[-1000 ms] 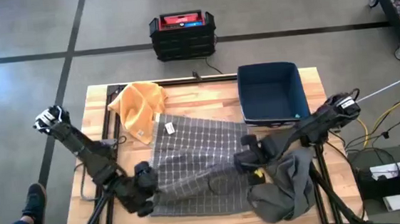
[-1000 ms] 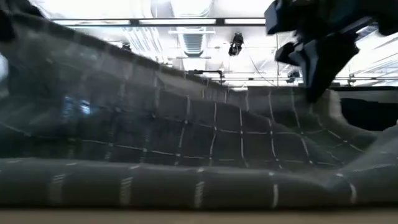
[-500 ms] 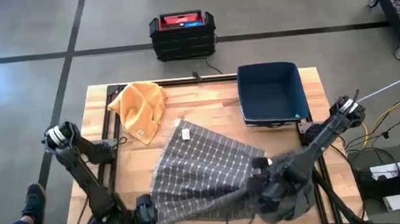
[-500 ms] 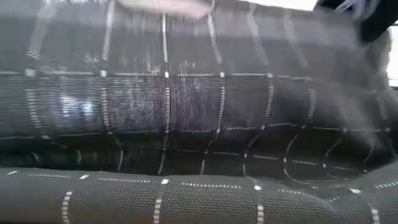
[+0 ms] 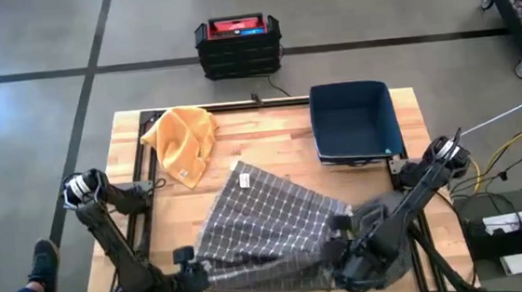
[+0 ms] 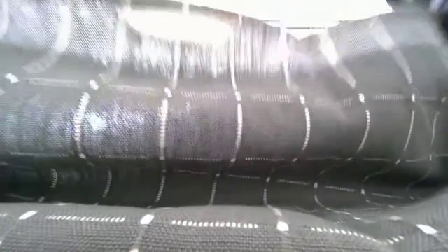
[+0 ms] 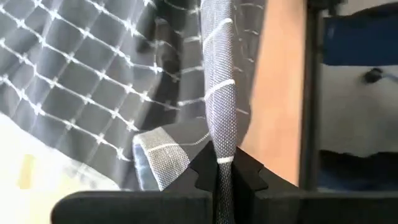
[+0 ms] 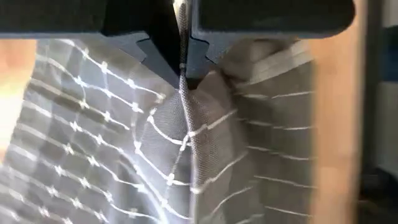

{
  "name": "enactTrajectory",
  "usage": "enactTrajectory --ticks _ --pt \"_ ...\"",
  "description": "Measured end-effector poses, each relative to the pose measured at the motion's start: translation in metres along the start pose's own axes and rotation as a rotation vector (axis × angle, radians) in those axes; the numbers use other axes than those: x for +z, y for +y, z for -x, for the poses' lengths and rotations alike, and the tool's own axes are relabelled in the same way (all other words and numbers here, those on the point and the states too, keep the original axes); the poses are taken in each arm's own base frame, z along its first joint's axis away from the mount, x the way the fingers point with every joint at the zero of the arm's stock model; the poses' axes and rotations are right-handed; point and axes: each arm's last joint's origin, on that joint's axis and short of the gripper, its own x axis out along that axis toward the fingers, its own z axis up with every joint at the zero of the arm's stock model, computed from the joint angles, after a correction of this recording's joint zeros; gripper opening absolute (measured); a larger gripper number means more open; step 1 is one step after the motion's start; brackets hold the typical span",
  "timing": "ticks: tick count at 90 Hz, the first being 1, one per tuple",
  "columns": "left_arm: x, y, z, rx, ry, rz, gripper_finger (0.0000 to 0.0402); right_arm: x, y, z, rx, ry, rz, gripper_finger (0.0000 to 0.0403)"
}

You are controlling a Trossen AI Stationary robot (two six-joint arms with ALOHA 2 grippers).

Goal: Fold towel
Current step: Fold the gray patterned kitchen towel

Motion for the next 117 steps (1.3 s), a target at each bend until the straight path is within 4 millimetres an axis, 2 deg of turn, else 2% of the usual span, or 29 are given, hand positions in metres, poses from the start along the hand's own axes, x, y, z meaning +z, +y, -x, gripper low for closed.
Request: enactTrajectory --ticks 15,31,45,55,66,74,82,89,98,107,117 --pt "-0.003 0.026 -0.024 0.081 0.082 -0.01 0.0 0.006 -0.013 -0.018 0.038 0.021 -0.069 0.0" --pt "-0.003 0.064 -0.051 0.252 0.118 0.049 0.0 0.008 -0.037 -0.038 -0.05 0.031 -0.149 0.0" --pt "0.005 0.08 -0.059 0.289 0.136 0.056 0.0 0.007 -0.056 -0.05 -0.077 0.11 -0.251 0.0009" --pt "0.018 0.088 -0.051 0.26 0.112 0.079 0.0017 0.014 -0.071 -0.051 -0.017 0.201 -0.287 0.0049" --pt "0.034 0.107 -0.035 0.242 0.052 0.088 0.0067 0.029 -0.084 -0.043 0.055 0.214 -0.236 0.0117" --pt "0.048 0.127 -0.026 0.242 -0.029 0.07 0.0114 0.042 -0.097 -0.039 0.067 0.176 -0.188 0.0162" --pt "0.061 0.151 -0.028 0.255 -0.114 0.067 0.0155 0.055 -0.113 -0.044 0.034 0.093 -0.133 0.0195" --pt "0.067 0.177 -0.041 0.243 -0.148 0.072 0.018 0.067 -0.126 -0.056 0.045 0.005 -0.131 0.0214" --pt "0.071 0.211 -0.065 0.169 -0.189 0.098 0.0194 0.072 -0.141 -0.077 0.033 -0.008 -0.165 0.0226" --pt "0.068 0.241 -0.088 0.129 -0.239 0.136 0.0193 0.072 -0.148 -0.092 0.007 0.019 -0.187 0.023" --pt "0.054 0.268 -0.109 0.188 -0.23 0.152 0.0178 0.069 -0.147 -0.103 0.0 0.053 -0.179 0.0228"
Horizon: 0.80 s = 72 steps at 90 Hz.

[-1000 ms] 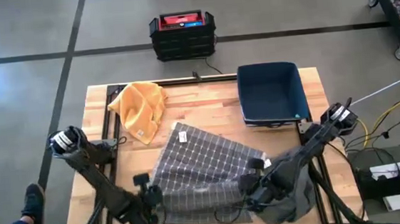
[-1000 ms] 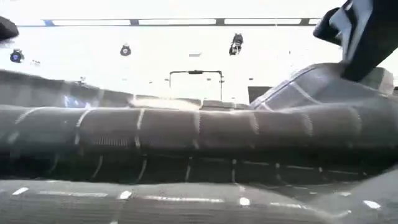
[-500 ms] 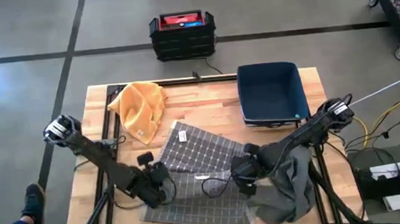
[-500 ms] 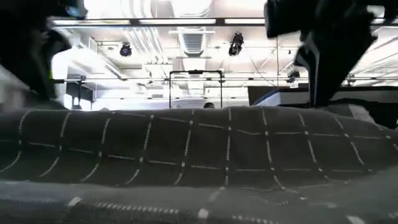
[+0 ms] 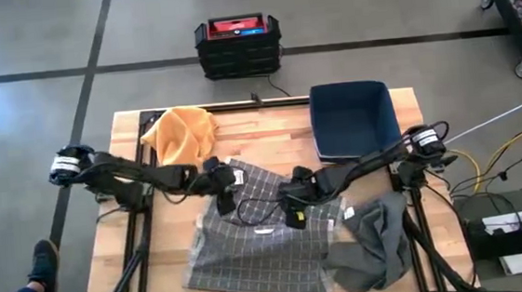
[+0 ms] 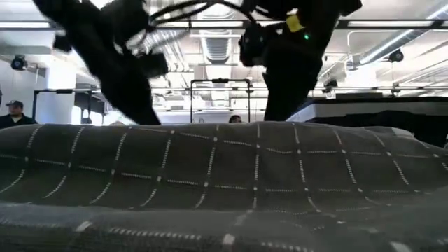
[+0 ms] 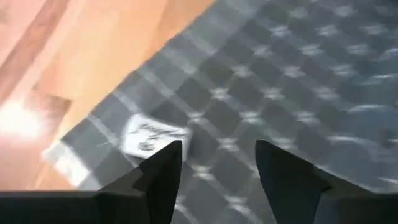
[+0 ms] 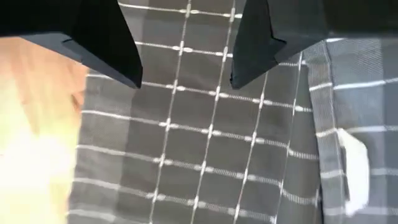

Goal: Fold towel
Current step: Fold the gray patterned kitchen towel

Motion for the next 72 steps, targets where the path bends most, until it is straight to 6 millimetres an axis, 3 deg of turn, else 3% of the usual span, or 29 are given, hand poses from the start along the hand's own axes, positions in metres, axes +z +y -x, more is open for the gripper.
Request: enactTrajectory --ticks 13,31,49,72 --pt "-0.019 0.026 -0.019 0.083 0.062 0.047 0.0151 -0.002 0.0 -0.006 -0.011 0.022 0.006 0.0218" --pt "-0.036 0.045 -0.03 0.165 0.107 0.106 0.0116 0.001 -0.009 -0.008 -0.023 0.022 0.012 0.0203" --pt "-0.04 0.063 -0.019 0.472 0.129 0.188 0.0082 0.009 -0.033 -0.012 -0.05 0.028 -0.004 0.02" --pt "-0.018 0.06 0.003 0.301 0.015 0.244 0.0061 0.017 -0.081 -0.029 -0.096 0.054 -0.063 0.02"
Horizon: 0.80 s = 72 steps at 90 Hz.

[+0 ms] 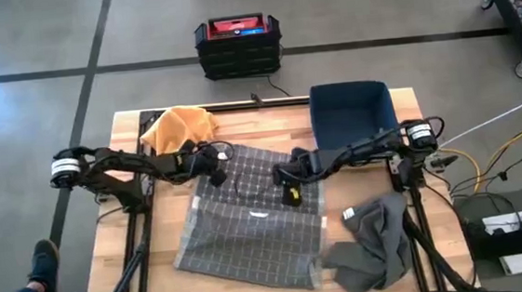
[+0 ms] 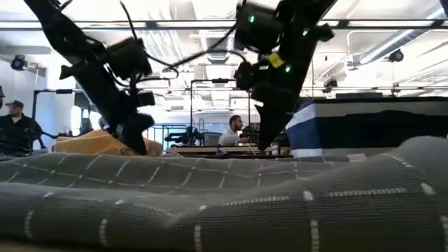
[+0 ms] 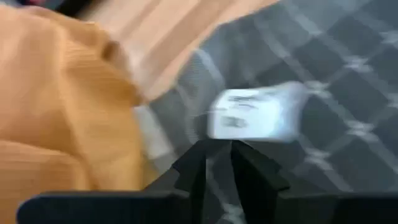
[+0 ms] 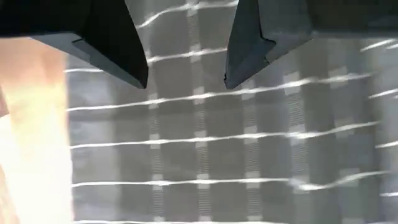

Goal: Fold towel
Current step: Fold the gray patterned kitchen towel

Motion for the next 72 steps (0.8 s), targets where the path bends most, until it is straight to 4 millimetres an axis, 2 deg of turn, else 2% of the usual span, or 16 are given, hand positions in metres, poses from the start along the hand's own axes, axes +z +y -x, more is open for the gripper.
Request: enactTrajectory --ticks 9,26,39,46,55,65,72 --pt "0.008 -0.001 0.01 -0.082 -0.047 0.006 0.0064 0.0 -0.011 -0.015 0.01 0.042 0.008 0.0201" --pt "0.004 -0.009 0.022 -0.294 -0.019 -0.008 0.007 -0.002 -0.024 -0.041 -0.014 0.098 0.085 0.0194" --pt "-0.006 -0.025 0.03 -0.37 0.006 -0.041 0.0062 0.002 -0.046 -0.043 -0.053 0.088 0.075 0.0185" --pt "-0.01 -0.034 0.035 -0.406 0.009 -0.058 0.0059 0.004 -0.056 -0.039 -0.053 0.087 0.054 0.0182" --pt "-0.015 -0.044 0.041 -0.437 0.022 -0.063 0.0059 0.008 -0.058 -0.027 0.014 0.066 0.039 0.018" --pt "-0.023 -0.054 0.049 -0.472 0.041 -0.065 0.0055 0.015 -0.044 0.0 0.185 -0.01 0.053 0.0181" --pt "-0.031 -0.062 0.055 -0.498 0.074 -0.069 0.0049 0.014 -0.025 0.015 0.348 -0.028 0.07 0.0179"
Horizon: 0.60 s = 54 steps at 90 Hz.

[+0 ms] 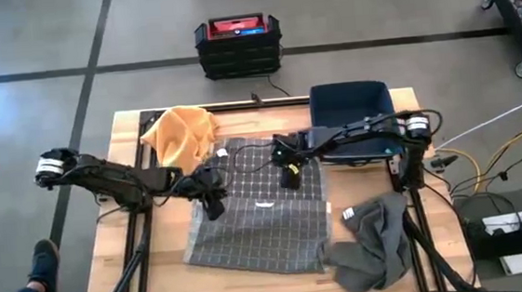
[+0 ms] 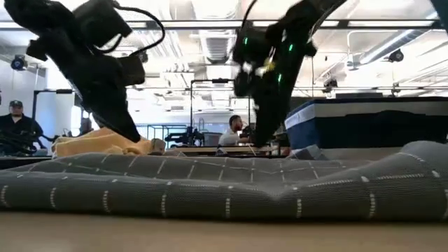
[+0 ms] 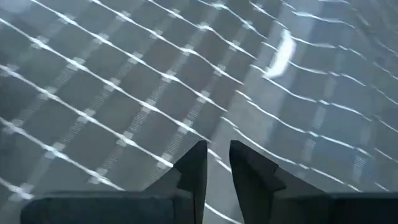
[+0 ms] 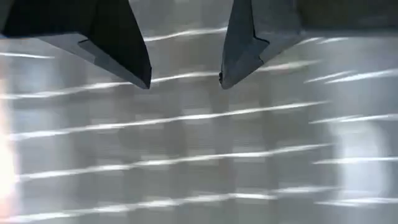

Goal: Fold towel
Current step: Fold the gray patterned kitchen towel

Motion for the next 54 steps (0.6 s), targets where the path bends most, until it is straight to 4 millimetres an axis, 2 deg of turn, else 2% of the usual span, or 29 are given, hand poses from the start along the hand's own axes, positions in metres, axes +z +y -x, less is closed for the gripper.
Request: enactTrajectory --ticks 13,25,32,40,54 --pt "-0.021 -0.021 0.001 -0.05 0.081 -0.024 0.0039 -0.01 0.063 -0.005 0.133 0.028 0.103 0.0175" --pt "-0.045 -0.033 0.002 -0.011 0.18 -0.02 0.0036 -0.03 0.111 -0.019 0.015 0.055 0.215 0.0169" --pt "-0.059 -0.038 0.002 0.007 0.231 -0.007 0.0036 -0.039 0.128 -0.029 -0.076 0.052 0.236 0.0164" --pt "-0.071 -0.045 0.003 0.011 0.25 0.007 0.0036 -0.047 0.141 -0.039 -0.092 0.056 0.225 0.0159" --pt "-0.086 -0.057 0.004 0.035 0.22 0.029 0.0036 -0.056 0.15 -0.059 -0.106 0.078 0.166 0.0151"
